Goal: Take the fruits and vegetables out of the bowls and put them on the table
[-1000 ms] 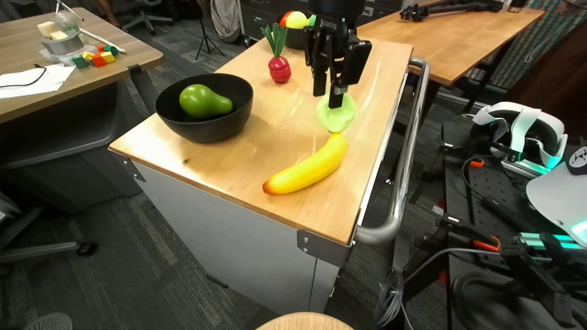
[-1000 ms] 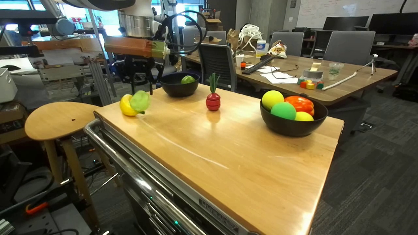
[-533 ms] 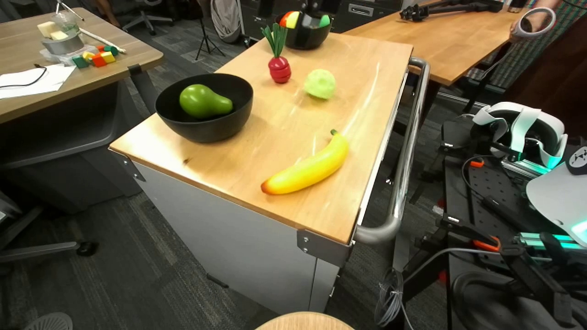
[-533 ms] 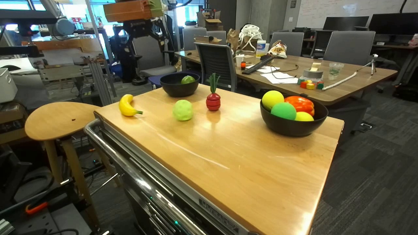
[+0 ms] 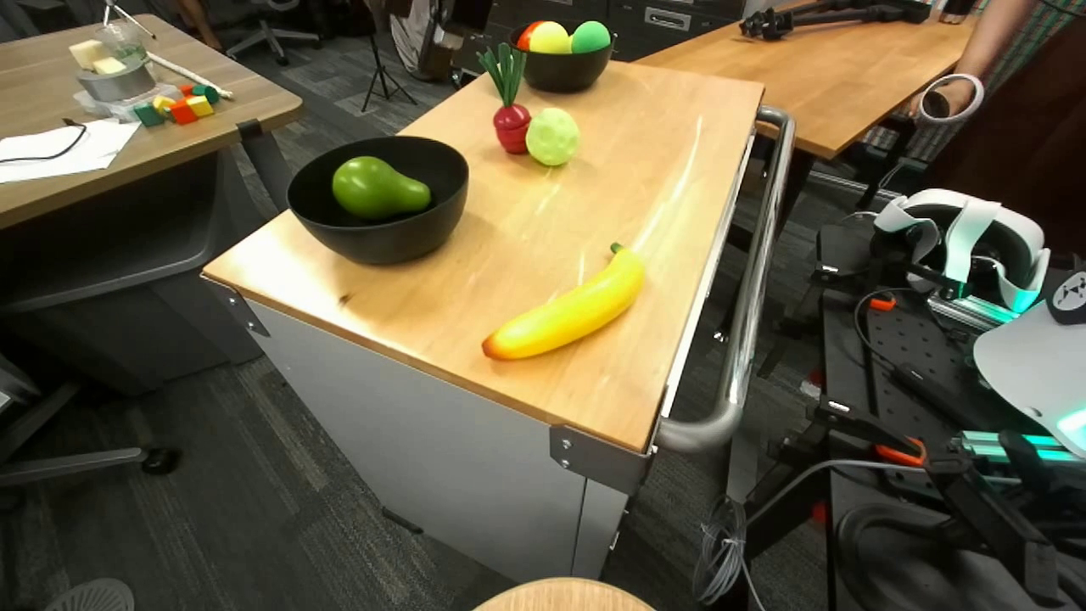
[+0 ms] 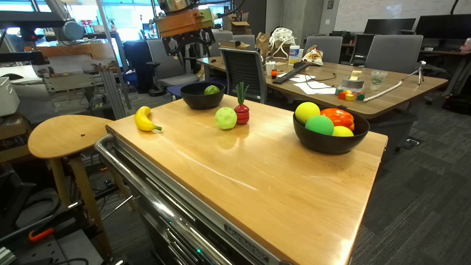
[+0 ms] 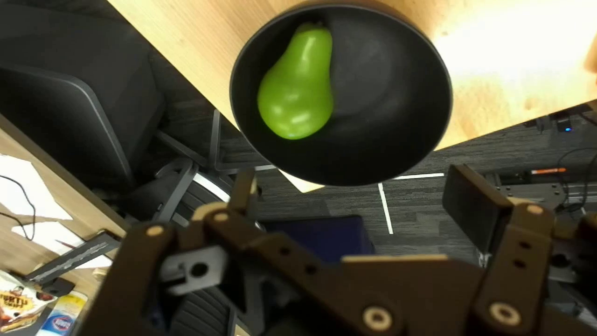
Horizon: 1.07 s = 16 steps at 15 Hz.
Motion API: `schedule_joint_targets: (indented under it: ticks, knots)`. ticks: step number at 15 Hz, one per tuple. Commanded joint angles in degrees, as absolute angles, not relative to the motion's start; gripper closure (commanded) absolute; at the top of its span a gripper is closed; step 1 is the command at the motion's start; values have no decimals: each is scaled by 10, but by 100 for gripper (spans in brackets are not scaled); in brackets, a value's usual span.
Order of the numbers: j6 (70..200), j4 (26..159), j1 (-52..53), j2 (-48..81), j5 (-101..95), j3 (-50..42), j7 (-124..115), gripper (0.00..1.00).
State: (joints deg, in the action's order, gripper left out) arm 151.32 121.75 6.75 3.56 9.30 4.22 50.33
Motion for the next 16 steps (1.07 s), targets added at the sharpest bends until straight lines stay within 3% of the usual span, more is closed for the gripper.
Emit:
schedule_joint_targets:
  ticks: [1, 16]
  knots:
    - [1527, 1160, 49, 106, 89, 51, 498, 0]
    - [1527, 1040, 37, 269, -21, 75, 445, 2]
